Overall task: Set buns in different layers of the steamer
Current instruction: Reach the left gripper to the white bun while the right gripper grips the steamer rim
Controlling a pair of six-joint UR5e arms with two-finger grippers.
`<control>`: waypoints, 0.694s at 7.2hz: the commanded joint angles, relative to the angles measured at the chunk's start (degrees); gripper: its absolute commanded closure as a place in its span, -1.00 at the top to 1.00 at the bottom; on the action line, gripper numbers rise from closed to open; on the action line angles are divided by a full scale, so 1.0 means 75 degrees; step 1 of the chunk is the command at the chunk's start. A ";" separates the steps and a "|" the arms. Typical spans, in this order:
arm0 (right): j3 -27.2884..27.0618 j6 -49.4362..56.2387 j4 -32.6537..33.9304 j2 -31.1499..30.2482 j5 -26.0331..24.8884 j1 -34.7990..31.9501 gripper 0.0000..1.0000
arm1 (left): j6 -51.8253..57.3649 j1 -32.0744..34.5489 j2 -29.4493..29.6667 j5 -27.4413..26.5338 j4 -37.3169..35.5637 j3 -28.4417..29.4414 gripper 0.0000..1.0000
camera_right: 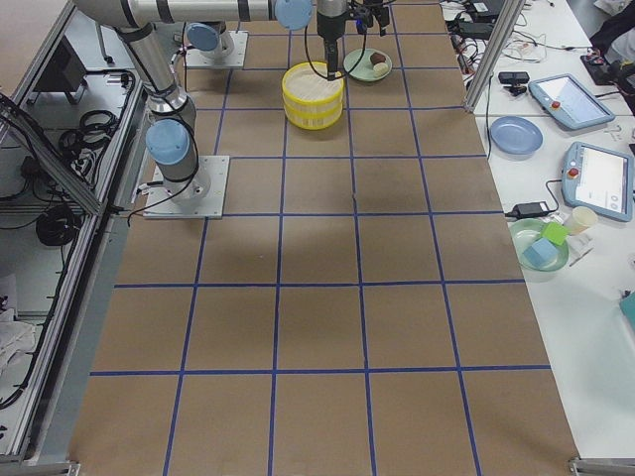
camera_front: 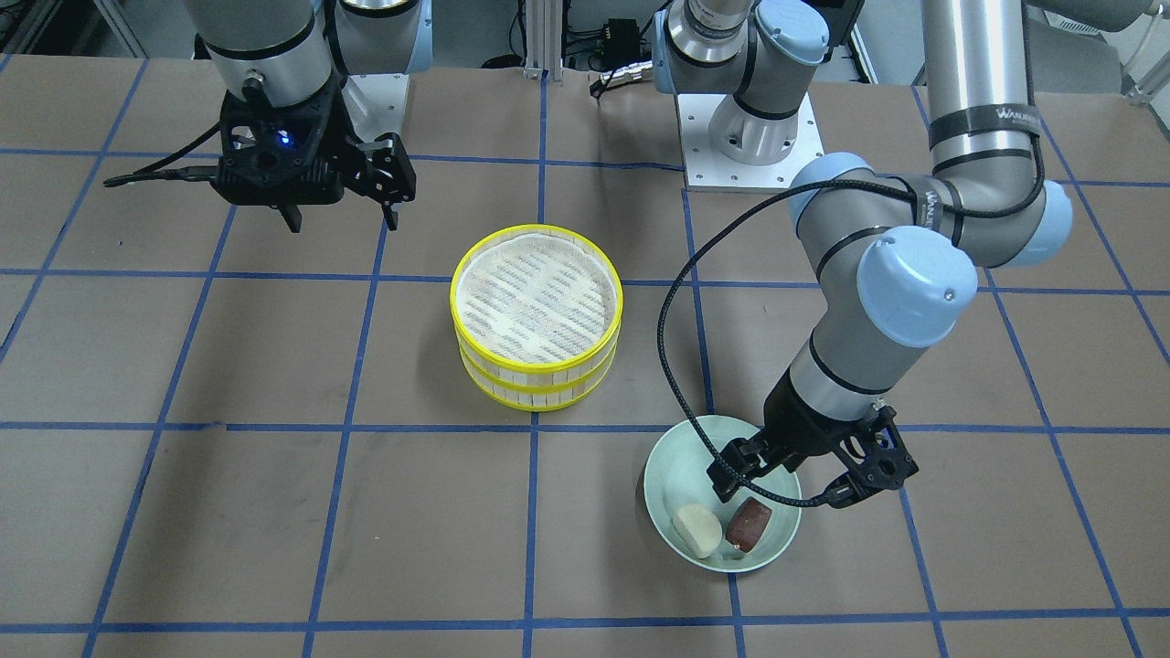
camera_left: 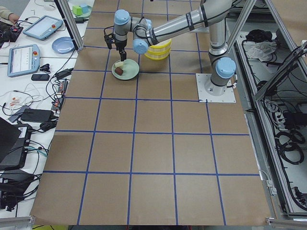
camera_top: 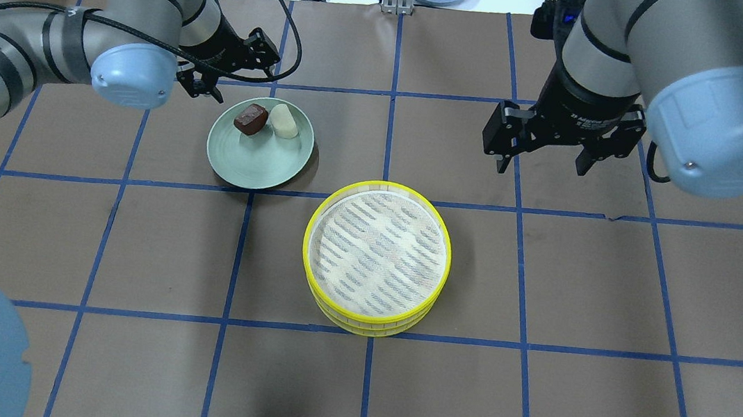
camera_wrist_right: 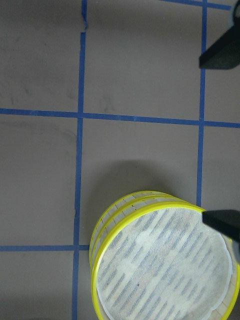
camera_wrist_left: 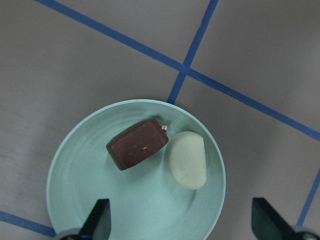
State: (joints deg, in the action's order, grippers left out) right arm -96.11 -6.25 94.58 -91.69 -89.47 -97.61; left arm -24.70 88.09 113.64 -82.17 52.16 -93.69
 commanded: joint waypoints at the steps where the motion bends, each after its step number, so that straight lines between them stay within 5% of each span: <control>1: -0.0577 -0.0863 0.0466 0.0107 -0.0058 -0.0530 1.00 | -0.0572 0.0172 0.0620 0.0069 -0.0286 0.0047 1.00; 4: -0.1808 -0.0913 0.1566 0.0538 -0.0270 -0.1292 0.99 | -0.1040 0.0184 0.1159 0.0301 -0.0462 0.0094 0.95; 5: -0.1811 -0.0924 0.1580 0.0866 -0.0177 -0.1363 0.78 | -0.1066 0.0184 0.1184 0.0303 -0.0404 0.0094 0.95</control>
State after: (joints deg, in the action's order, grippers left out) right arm -108.42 -12.97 105.13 -87.99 -91.33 -106.64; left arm -31.72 89.45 121.74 -80.44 48.87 -93.05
